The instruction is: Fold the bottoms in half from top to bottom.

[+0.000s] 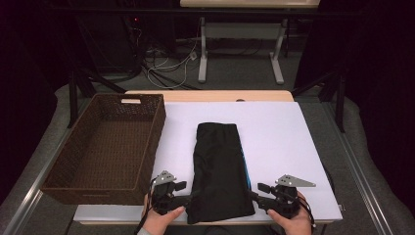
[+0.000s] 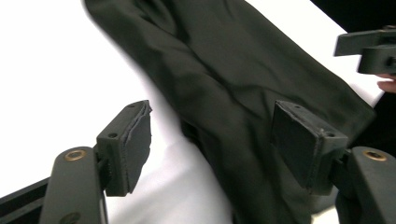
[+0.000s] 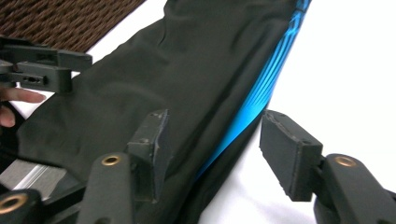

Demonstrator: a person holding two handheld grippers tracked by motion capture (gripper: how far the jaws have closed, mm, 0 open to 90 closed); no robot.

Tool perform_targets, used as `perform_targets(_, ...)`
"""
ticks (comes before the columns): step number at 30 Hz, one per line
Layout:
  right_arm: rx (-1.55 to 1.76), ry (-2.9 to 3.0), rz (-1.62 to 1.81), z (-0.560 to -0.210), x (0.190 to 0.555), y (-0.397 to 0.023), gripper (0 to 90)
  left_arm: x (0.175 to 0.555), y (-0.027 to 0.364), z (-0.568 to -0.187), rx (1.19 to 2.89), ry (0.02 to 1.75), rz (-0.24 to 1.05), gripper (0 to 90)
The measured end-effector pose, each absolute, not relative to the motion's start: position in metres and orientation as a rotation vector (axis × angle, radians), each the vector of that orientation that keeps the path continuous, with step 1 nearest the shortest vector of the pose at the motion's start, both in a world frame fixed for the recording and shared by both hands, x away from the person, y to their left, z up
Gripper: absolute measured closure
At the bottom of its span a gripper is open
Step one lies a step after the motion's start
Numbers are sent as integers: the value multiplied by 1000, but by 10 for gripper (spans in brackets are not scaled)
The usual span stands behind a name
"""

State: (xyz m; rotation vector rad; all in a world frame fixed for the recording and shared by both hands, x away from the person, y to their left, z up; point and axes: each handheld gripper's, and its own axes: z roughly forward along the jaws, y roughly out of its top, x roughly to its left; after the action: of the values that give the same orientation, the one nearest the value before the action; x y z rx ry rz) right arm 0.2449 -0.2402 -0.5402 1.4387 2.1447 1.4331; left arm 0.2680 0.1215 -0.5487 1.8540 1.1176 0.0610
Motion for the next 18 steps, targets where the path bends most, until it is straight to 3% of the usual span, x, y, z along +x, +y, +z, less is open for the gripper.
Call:
perform_targets(5,1408,2114,1447,-536,255,-246,390,275,117,-541,1850,1110,116,265)
perform_targets(18,1313,2140,1401,-524,283,-237,319,309,116,-524,1793,1126,113,255)
